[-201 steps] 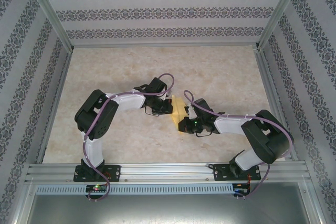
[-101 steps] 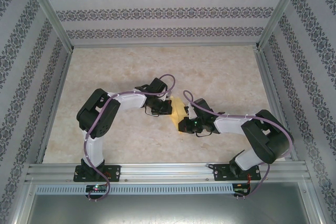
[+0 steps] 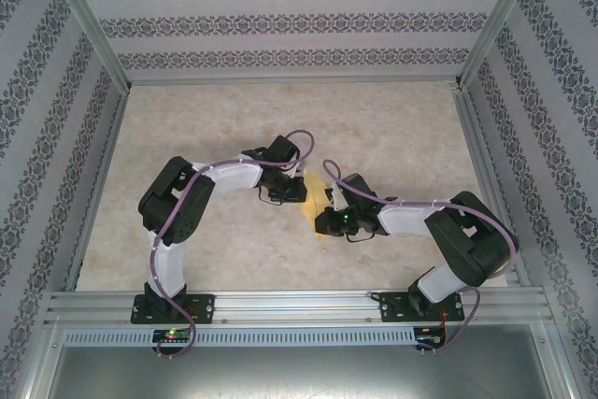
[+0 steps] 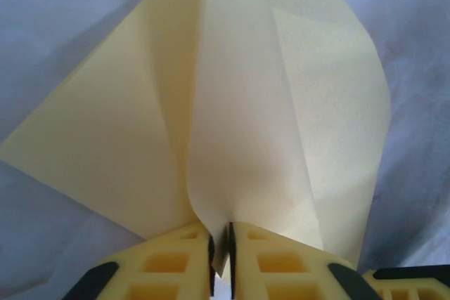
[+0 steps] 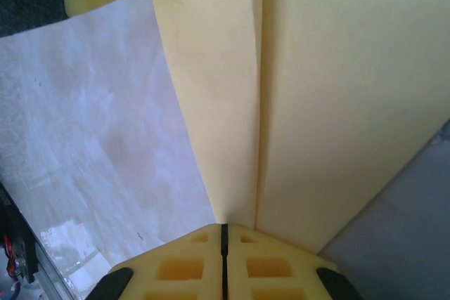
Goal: Fold a paper plane with a square sheet of paper (pick it up from the middle)
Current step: Fourth fold the wing at the center of the table.
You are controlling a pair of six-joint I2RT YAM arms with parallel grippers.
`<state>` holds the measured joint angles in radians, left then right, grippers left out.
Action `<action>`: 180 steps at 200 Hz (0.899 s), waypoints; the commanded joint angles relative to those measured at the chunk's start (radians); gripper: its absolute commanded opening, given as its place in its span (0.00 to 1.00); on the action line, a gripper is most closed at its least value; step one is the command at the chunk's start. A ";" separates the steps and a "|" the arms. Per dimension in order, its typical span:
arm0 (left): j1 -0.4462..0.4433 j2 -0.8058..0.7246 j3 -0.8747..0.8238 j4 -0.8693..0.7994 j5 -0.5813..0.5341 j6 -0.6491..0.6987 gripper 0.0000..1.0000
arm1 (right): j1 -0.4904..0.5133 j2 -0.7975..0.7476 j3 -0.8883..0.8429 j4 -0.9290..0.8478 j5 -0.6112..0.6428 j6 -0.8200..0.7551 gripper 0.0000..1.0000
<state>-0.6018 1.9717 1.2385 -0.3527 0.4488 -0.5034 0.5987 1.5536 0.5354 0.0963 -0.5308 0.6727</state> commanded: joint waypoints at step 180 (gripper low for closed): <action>0.007 -0.153 0.159 -0.180 -0.066 0.012 0.29 | 0.036 0.095 -0.012 -0.167 0.076 -0.048 0.06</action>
<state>-0.5934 1.8709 1.4433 -0.5640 0.2905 -0.4469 0.6098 1.5810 0.5632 0.0822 -0.5434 0.6472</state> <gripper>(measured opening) 0.331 0.061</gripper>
